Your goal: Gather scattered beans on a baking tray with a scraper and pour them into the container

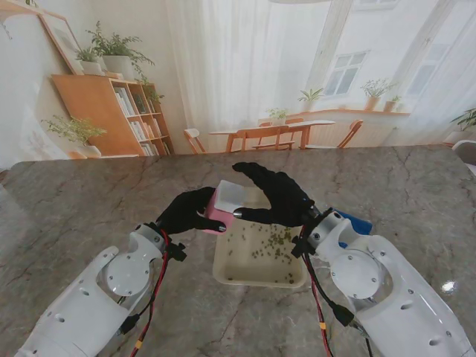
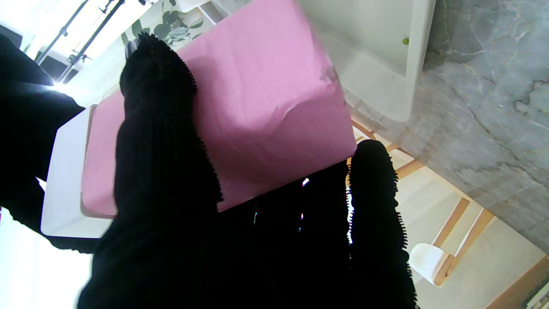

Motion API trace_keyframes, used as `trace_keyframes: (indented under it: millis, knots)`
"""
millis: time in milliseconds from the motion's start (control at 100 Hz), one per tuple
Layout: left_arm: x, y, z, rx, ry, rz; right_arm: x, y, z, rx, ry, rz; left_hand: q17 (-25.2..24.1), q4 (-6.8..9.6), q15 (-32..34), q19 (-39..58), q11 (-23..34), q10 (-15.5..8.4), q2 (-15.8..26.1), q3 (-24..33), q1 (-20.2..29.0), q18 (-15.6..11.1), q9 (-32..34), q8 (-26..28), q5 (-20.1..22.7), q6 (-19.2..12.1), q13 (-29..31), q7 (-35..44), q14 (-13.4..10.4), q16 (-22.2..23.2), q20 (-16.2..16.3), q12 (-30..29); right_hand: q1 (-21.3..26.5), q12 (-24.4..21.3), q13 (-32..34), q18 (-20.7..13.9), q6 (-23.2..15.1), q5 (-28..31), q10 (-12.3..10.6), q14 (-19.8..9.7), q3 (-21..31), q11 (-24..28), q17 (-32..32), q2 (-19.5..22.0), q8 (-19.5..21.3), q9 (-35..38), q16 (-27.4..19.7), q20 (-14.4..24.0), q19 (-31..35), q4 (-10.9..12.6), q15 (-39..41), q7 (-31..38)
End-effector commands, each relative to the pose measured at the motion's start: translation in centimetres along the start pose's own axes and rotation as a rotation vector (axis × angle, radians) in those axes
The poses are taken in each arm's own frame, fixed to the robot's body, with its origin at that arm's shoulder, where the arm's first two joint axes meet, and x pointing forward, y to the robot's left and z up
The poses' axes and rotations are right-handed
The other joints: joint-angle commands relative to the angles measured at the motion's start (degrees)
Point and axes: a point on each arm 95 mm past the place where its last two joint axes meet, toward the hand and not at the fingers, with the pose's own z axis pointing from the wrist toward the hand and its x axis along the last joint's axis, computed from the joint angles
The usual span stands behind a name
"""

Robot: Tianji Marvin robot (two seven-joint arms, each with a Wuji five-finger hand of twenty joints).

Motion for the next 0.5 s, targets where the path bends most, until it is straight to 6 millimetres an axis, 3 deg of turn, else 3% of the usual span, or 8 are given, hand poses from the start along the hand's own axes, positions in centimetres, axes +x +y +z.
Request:
trace_keyframes:
  millis: [0, 200, 360, 490]
  knots:
    - [0.1, 0.2, 0.0, -0.004, 0.011, -0.007, -0.2, 0.4, 0.6, 0.022, 0.005, -0.018, -0.3, 0.98, 3.8, 0.8, 14.2, -8.7, 14.7, 12.3, 12.6, -0.3, 5.7, 1.8, 6.4, -8.6, -0.3, 5.7, -2.2, 1.6, 1.6, 4.9, -1.7, -0.7, 0.4, 1.5, -0.7, -2.3, 0.3, 0.9, 1.3, -1.0, 0.5, -0.7, 1.3, -1.0, -0.2, -0.6, 0.1, -1.4, 0.2, -1.2]
    - [0.3, 0.4, 0.1, -0.004, 0.024, -0.016, -0.8, 0.0, 2.2, 0.114, 0.015, -0.053, -0.3, 1.00, 3.8, 0.7, 14.4, -8.7, 14.6, 12.3, 12.5, -0.4, 5.7, 1.7, 6.5, -8.8, -0.2, 5.8, -2.3, 1.6, 1.7, 4.8, 0.1, 1.0, 6.2, 1.9, -1.1, -0.2, -1.2, -0.5, 3.1, 0.9, 5.1, -2.8, 4.6, 2.8, 2.2, 2.3, 5.3, -1.2, 3.2, 1.0]
    - [0.5, 0.4, 0.2, 0.001, 0.033, -0.026, -1.2, -0.1, 3.2, 0.176, 0.047, -0.113, -0.1, 1.02, 3.8, 0.8, 14.4, -8.9, 14.7, 12.2, 12.6, -0.4, 5.7, 1.6, 6.4, -8.9, -0.2, 5.9, -2.3, 1.6, 1.7, 4.7, 4.7, 2.9, 9.7, -1.9, 0.8, 0.0, -2.1, -3.3, 3.4, 2.4, 8.9, -4.5, 5.9, 5.8, 4.3, 5.2, 10.3, -0.7, 6.4, 1.9]
    - [0.7, 0.4, 0.3, 0.007, 0.038, -0.040, -1.4, -0.1, 4.0, 0.182, 0.072, -0.126, 0.0, 1.01, 3.8, 0.8, 14.5, -8.9, 14.6, 12.1, 12.6, -0.4, 5.8, 1.5, 6.6, -9.0, -0.1, 6.1, -2.3, 1.6, 1.8, 4.6, 11.1, 5.1, 12.3, -5.6, 1.8, 2.7, -4.5, -6.5, 1.9, 4.8, 12.2, -5.7, 7.2, 9.5, 5.2, 5.5, 14.0, -0.1, 10.8, 4.5]
